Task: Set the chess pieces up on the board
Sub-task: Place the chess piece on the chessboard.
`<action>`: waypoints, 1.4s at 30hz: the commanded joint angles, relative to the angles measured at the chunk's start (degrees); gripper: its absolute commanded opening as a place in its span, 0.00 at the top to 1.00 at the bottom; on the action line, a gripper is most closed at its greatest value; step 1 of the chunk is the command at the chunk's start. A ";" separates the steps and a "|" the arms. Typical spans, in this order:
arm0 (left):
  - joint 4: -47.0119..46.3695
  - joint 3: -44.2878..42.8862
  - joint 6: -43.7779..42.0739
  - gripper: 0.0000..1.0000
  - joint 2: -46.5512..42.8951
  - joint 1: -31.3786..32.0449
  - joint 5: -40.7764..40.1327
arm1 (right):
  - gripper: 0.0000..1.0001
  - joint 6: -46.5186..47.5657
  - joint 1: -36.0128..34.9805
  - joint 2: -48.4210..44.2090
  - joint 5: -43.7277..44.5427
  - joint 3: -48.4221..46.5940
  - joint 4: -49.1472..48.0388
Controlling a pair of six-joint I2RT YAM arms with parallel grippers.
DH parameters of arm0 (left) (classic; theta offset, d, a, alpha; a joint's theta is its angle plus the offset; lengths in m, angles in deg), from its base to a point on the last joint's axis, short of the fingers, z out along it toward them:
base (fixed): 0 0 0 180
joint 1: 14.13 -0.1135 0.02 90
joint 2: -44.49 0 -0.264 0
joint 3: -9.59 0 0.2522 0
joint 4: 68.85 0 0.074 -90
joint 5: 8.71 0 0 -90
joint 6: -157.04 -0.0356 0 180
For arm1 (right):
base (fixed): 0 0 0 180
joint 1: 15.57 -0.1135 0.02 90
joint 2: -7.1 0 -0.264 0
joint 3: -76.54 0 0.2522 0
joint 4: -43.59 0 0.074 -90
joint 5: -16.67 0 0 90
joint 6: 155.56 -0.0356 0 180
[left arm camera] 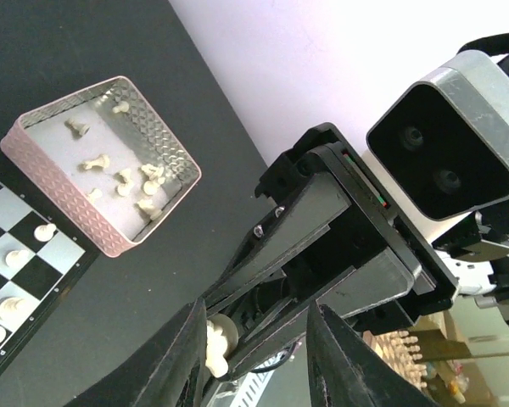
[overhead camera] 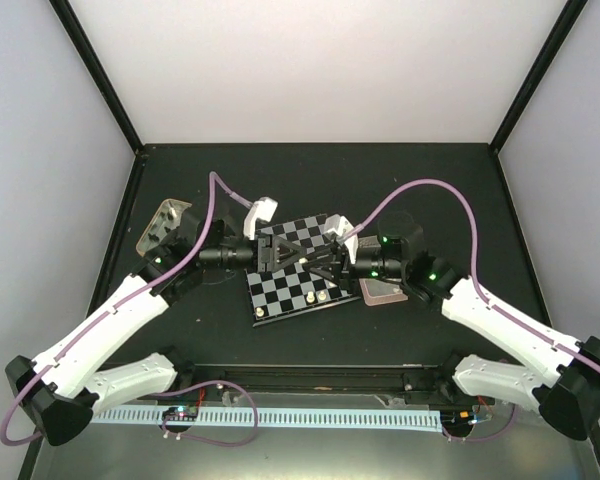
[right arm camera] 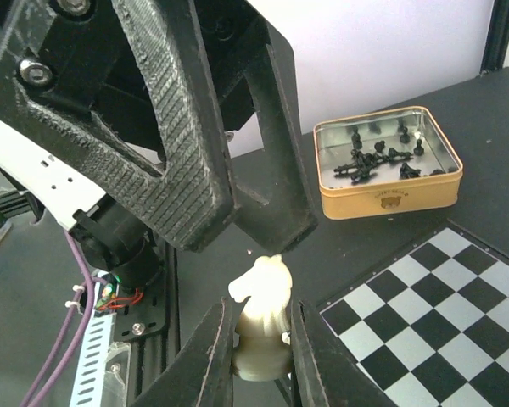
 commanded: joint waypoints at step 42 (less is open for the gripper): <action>3.31 4.84 -1.77 0.98 -1.22 -1.43 -9.94 | 0.43 -6.06 -1.76 1.10 14.14 1.90 -1.68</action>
